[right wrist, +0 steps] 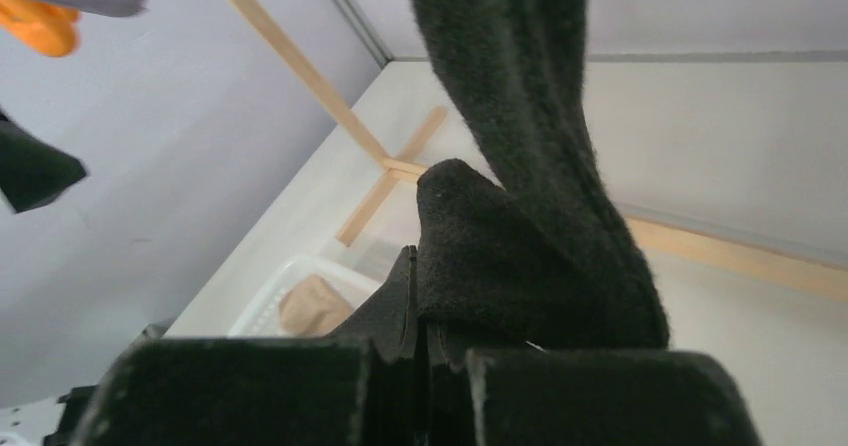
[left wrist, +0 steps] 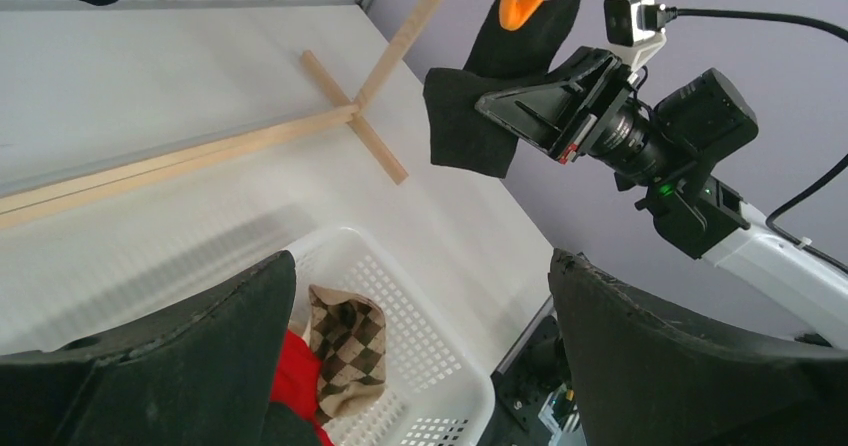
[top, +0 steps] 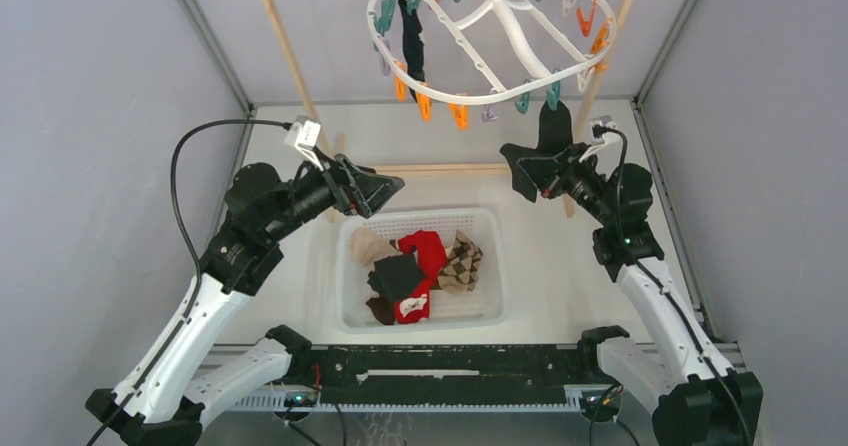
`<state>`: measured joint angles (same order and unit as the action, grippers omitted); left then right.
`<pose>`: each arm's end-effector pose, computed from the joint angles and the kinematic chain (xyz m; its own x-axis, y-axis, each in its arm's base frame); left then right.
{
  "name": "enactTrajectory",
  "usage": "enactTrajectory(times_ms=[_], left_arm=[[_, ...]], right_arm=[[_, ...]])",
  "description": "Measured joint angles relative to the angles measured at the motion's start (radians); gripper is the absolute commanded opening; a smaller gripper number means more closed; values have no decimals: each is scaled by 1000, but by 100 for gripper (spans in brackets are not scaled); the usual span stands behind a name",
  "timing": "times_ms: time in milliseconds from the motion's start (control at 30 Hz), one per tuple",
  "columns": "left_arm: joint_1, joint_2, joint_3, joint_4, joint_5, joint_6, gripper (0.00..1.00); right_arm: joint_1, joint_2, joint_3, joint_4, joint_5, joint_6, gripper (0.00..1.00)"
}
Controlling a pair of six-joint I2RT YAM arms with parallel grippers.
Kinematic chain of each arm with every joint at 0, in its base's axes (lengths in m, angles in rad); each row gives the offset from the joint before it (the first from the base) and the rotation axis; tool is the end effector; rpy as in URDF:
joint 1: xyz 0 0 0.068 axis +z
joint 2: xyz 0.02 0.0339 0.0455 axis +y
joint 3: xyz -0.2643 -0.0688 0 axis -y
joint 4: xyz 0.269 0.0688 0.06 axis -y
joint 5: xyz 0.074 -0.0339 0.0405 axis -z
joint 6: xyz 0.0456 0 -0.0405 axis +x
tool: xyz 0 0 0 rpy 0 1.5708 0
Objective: Remove the socks clipped to the hanger
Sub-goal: Remove the sock from the hanger.
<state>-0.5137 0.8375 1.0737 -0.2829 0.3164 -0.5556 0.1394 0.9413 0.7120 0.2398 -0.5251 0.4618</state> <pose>0.1740 -0.1145 0.4257 -0.4236 -0.3365 -0.8410 0.6053 0.5855 -0.5392 0.2478 0.0579 0.3256 -0.2654 0.3521 -0.8975 -0.5567 0.7041 0.4408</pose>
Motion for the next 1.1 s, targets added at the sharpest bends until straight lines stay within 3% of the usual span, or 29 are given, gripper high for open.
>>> enactTrajectory(times_ms=[567, 1100], left_arm=[[-176, 140, -200, 466, 91, -66, 100], [-194, 299, -243, 781, 159, -111, 100]], right_arm=[[199, -93, 0, -51, -45, 181, 0], [261, -80, 0, 17, -87, 306, 0]])
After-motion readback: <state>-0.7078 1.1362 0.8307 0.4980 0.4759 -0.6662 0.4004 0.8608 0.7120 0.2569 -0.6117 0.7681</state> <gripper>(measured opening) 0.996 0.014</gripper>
